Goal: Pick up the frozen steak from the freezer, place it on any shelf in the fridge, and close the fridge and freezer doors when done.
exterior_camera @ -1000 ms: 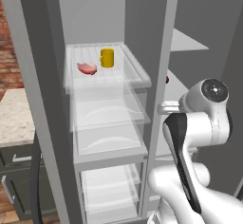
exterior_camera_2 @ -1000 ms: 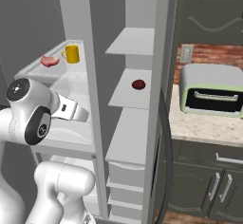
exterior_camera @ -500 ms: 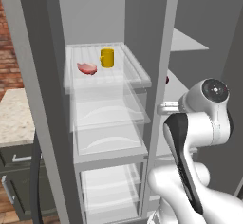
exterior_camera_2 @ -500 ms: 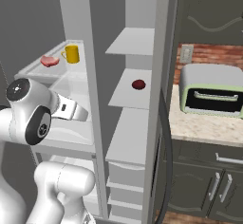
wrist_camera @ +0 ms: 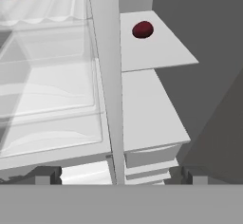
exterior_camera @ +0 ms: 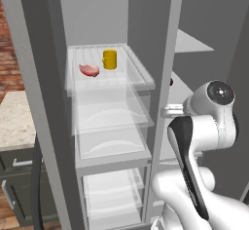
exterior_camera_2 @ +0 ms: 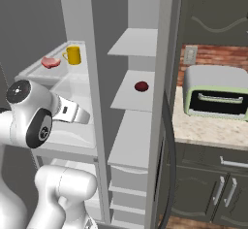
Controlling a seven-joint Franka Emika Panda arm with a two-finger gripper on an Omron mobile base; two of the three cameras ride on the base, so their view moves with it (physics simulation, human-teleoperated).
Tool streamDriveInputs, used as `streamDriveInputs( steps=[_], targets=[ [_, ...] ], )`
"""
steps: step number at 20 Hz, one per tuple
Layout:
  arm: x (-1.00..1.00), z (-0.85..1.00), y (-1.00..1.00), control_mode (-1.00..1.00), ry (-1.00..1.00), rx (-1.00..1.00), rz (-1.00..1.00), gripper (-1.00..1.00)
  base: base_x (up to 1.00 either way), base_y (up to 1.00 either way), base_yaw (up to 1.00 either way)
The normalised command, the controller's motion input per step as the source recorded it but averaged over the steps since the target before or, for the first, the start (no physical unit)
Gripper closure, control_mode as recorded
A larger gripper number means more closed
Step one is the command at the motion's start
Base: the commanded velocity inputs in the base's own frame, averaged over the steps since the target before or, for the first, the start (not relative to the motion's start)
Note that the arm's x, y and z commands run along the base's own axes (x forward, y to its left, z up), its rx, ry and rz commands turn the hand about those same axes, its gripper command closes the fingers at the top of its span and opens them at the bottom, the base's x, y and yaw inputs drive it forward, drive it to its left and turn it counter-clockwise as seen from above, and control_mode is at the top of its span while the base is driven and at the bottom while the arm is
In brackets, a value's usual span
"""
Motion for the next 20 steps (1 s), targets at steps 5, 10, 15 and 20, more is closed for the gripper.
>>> streamDriveInputs(
  steps=[5,10,15,20],
  targets=[
    [0.00,0.00,0.01,-1.00,0.00,0.00,0.00,-1.00,0.00,0.00,0.00],
    [0.00,0.00,0.00,1.00,0.00,0.00,0.00,-1.00,-0.14,0.27,0.00],
    [0.00,0.00,0.00,1.00,0.00,0.00,0.00,-1.00,-0.15,0.22,0.00],
    [0.00,0.00,0.00,1.00,0.00,0.00,0.00,-1.00,-0.48,0.02,0.00]
  ],
)
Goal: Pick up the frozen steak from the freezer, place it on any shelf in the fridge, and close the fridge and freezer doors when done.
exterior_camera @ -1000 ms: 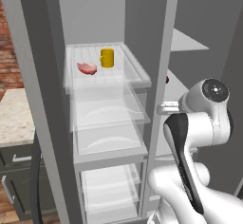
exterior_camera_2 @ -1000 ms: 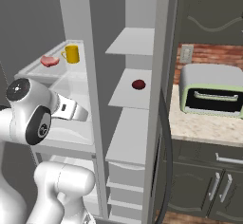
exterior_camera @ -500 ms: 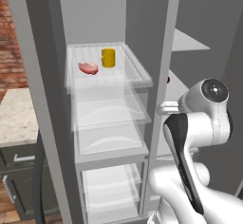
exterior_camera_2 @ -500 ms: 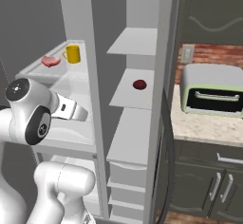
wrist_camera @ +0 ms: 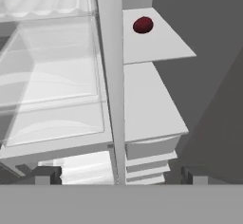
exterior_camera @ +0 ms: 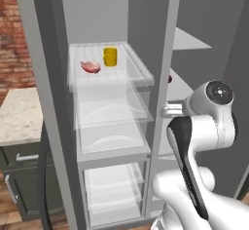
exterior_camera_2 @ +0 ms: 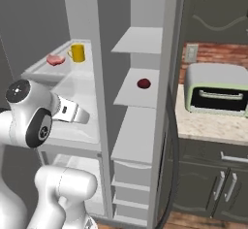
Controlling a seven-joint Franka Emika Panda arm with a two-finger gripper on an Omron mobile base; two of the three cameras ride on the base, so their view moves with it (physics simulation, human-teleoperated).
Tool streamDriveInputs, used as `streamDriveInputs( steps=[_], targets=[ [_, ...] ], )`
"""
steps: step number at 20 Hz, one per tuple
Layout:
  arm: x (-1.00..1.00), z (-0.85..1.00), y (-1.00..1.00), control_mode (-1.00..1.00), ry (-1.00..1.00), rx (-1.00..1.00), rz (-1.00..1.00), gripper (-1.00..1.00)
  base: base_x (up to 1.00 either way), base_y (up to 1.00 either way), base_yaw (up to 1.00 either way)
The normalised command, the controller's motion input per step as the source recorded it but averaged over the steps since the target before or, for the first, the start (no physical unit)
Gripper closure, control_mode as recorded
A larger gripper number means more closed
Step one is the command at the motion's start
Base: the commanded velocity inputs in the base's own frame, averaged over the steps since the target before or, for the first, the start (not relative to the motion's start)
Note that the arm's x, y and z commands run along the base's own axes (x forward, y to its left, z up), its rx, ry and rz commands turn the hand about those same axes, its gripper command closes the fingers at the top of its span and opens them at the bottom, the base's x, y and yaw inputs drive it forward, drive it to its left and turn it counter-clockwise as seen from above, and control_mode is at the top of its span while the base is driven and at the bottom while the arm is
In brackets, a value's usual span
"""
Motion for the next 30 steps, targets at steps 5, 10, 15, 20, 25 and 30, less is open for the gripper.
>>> streamDriveInputs(
  steps=[5,10,15,20,25,30],
  targets=[
    [0.00,0.00,0.00,1.00,0.00,0.00,0.00,-1.00,-0.53,0.00,0.00],
    [0.00,0.00,0.00,1.00,0.00,0.00,0.00,-1.00,-0.51,0.00,0.00],
    [0.00,0.00,0.00,1.00,0.00,0.00,0.00,-1.00,-0.56,0.00,0.00],
    [0.00,0.00,0.00,1.00,0.00,0.00,0.00,-1.00,-0.53,0.00,0.00],
    [0.00,0.00,0.00,1.00,0.00,0.00,0.00,-1.00,-0.53,0.00,0.00],
    [0.00,0.00,0.00,1.00,0.00,0.00,0.00,-1.00,-0.40,0.00,0.00]
  ],
)
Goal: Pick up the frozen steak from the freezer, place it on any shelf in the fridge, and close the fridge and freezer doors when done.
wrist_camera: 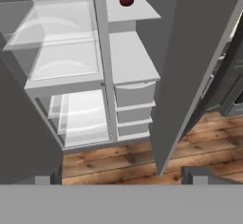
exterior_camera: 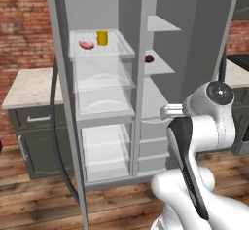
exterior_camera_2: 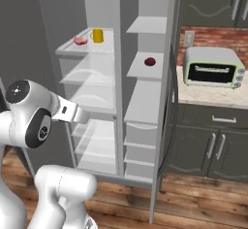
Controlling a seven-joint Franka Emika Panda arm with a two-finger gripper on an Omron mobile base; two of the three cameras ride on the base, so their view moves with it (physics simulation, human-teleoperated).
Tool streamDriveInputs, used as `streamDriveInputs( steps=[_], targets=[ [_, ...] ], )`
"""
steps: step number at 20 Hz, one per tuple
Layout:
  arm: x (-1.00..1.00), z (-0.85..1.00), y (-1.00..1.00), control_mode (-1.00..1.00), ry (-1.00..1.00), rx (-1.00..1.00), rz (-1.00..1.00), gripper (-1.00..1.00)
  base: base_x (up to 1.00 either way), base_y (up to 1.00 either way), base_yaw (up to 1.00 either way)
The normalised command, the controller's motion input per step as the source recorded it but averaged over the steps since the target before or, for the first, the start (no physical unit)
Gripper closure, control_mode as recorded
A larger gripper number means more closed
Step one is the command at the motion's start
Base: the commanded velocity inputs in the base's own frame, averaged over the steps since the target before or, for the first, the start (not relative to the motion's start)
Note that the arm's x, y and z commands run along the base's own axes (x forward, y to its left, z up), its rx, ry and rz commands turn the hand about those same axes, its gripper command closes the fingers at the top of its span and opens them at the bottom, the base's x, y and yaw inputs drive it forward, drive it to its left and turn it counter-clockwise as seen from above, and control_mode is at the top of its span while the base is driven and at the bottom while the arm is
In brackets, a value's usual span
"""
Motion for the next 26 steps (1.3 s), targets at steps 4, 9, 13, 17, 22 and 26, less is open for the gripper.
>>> streamDriveInputs(
  steps=[4,9,13,17,22,26],
  targets=[
    [0.00,0.00,0.00,1.00,0.00,0.00,0.00,-1.00,-0.34,0.00,0.00],
    [-0.35,0.00,0.00,-1.00,0.00,0.00,0.00,-1.00,0.00,0.00,0.00],
    [-0.56,0.00,0.04,-1.00,-0.01,0.00,0.04,-1.00,0.00,0.00,0.00],
    [-0.99,0.08,0.65,-1.00,-0.18,0.00,0.20,-1.00,0.00,0.00,0.00],
    [-0.97,0.06,1.00,-1.00,-0.20,0.00,0.20,-1.00,0.00,0.00,0.00],
    [-0.82,0.00,1.00,-1.00,-0.21,0.00,0.11,-1.00,0.00,0.00,0.00]
  ],
)
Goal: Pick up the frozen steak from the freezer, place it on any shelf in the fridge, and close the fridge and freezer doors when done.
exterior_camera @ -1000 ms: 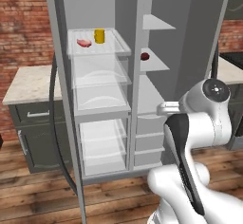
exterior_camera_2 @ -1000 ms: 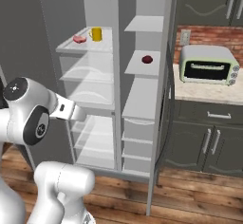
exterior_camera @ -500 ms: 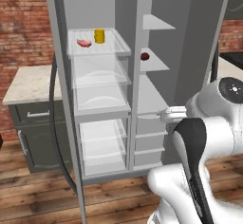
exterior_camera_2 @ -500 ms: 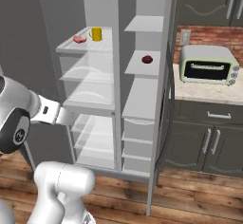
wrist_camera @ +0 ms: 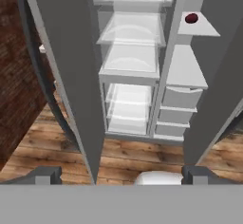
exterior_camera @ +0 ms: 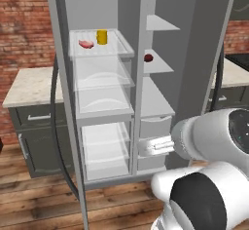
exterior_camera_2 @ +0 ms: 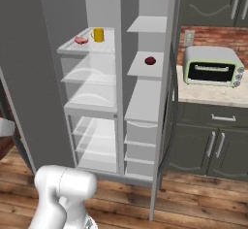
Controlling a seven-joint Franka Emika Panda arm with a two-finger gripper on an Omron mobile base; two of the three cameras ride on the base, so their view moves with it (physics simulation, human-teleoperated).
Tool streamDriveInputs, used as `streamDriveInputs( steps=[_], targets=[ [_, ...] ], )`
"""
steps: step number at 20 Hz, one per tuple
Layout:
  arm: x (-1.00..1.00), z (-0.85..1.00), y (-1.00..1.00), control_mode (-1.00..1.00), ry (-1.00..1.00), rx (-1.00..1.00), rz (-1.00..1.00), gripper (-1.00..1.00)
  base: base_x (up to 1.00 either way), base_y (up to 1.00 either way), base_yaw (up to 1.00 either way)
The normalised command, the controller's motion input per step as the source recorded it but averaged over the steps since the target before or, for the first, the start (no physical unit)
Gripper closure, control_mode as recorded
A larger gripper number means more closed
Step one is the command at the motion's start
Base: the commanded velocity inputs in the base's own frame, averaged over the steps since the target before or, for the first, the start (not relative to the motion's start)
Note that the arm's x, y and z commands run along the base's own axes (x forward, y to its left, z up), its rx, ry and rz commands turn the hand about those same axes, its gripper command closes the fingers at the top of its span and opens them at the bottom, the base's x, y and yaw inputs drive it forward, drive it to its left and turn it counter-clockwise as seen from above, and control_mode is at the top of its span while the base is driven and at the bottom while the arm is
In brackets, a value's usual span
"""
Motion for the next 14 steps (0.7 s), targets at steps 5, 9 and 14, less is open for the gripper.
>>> streamDriveInputs(
  steps=[5,9,14],
  targets=[
    [-0.53,0.00,1.00,-1.00,-0.15,0.00,0.08,-1.00,0.00,0.00,0.00],
    [-0.07,-0.10,1.00,-1.00,-0.10,0.00,0.01,-1.00,0.00,0.00,0.00],
    [0.14,-0.26,1.00,-1.00,-0.12,0.00,-0.01,-1.00,0.00,0.00,0.00]
  ],
)
